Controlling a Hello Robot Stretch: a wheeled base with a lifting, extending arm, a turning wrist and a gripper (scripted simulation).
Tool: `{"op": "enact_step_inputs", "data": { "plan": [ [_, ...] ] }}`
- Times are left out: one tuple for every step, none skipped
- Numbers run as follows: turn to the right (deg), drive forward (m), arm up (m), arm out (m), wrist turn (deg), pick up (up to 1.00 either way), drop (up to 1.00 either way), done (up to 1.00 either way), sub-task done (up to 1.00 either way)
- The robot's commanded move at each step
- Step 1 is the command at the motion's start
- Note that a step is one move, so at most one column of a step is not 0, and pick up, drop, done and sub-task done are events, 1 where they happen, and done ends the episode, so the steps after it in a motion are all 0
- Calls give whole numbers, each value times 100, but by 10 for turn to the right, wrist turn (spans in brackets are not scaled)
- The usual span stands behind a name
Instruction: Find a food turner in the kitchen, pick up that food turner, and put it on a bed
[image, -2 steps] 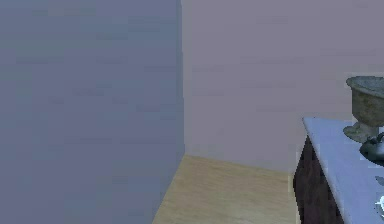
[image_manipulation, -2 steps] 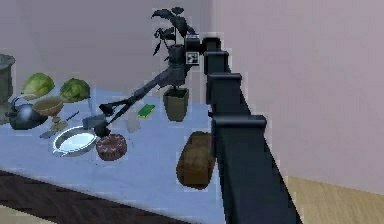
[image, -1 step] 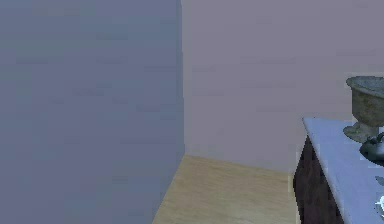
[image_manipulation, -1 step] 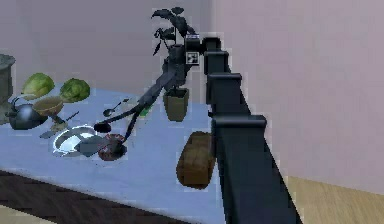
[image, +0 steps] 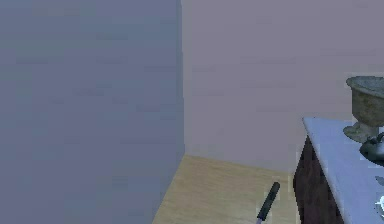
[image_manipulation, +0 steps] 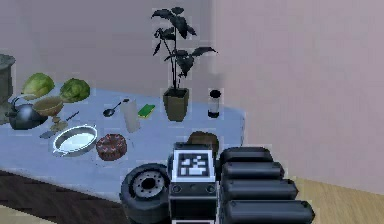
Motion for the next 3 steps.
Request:
{"op": "enact_step_inputs", "data": {
  "plan": [
    [-450, 0, 0, 0, 0, 0, 0, 0, 0],
    [-450, 0, 0, 0, 0, 0, 0, 0, 0],
    [-450, 0, 0, 0, 0, 0, 0, 0, 0]
  ]
}}
